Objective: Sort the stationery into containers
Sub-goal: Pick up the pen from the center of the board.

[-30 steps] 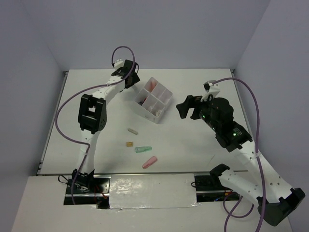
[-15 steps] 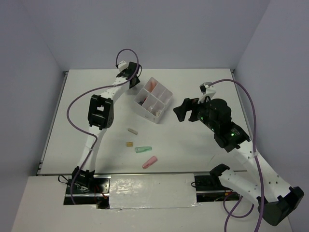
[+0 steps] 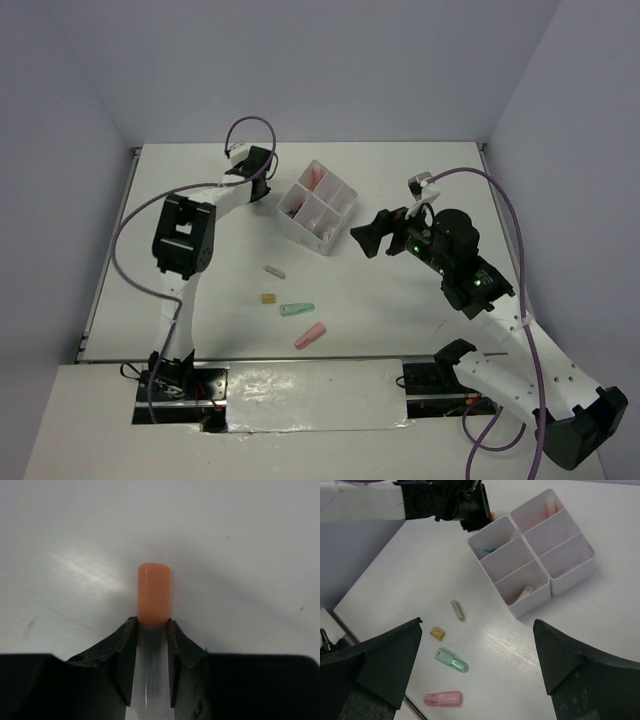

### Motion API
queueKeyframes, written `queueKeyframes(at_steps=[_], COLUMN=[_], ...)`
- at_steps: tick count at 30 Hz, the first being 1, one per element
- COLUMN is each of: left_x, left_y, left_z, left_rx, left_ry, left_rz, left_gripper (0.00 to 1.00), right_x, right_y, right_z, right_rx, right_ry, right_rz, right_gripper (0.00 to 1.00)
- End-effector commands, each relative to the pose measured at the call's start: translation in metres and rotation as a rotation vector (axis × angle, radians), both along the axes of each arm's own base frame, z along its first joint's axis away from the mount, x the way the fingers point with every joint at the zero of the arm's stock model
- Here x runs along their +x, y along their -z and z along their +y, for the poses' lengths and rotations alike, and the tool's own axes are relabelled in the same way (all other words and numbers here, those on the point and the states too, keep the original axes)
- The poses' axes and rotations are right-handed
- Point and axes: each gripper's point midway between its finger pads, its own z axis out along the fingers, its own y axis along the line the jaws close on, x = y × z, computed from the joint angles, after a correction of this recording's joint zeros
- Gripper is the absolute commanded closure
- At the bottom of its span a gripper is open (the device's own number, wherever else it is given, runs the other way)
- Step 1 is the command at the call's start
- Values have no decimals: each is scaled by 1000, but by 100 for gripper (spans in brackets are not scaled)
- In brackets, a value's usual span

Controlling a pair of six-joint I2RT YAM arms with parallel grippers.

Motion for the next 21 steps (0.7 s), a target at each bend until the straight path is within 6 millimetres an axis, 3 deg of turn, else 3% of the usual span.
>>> queueKeyframes(at_steps=[1,2,3,4,5,6,7,8,10,13,16,19,21], left_x=[2,-21,-31,-43,-61,-75,-103,-117,-158,-224,-278,-300,-309], left_y=[-101,-137,-162,-170,-230,-251,-278,-299,-328,-346,-363,-364,-367], left_z=[18,29,33,39,37,36,36,17,0,-59,-89,-95,-100], left_rx=[7,45,57,100,80,89,126,110,116,56,-72,-153,-158], left_ry=[59,101,114,159,224,267,335,472,634,980,1207,1256,1270], left_rz=[-297,-353,-412,-466,-602,-663,-736,-816,-910,-1005,-1116,-1113,-1113], left_gripper=[100,100,100,100,100,100,100,100,100,100,100,100,100], right_x=[-9,-11,-13,-13,-14,-13,-14,-12,-13,-4,-5,-15,-17], right_y=[-19,-28,-29,-38,-42,-47,-56,-53,-75,-99,-128,-153,-159], right_z=[20,22,22,25,30,33,38,48,61,89,107,119,125], right_rx=[117,160,174,201,229,241,264,277,333,382,437,482,488], right_ry=[-105,-114,-116,-127,-150,-160,-185,-225,-286,-388,-431,-470,-468], right_rz=[-70,-88,-85,-105,-100,-100,-121,-90,-122,-120,-167,-224,-244], right_gripper=[0,0,0,0,0,0,0,0,0,0,0,2,4])
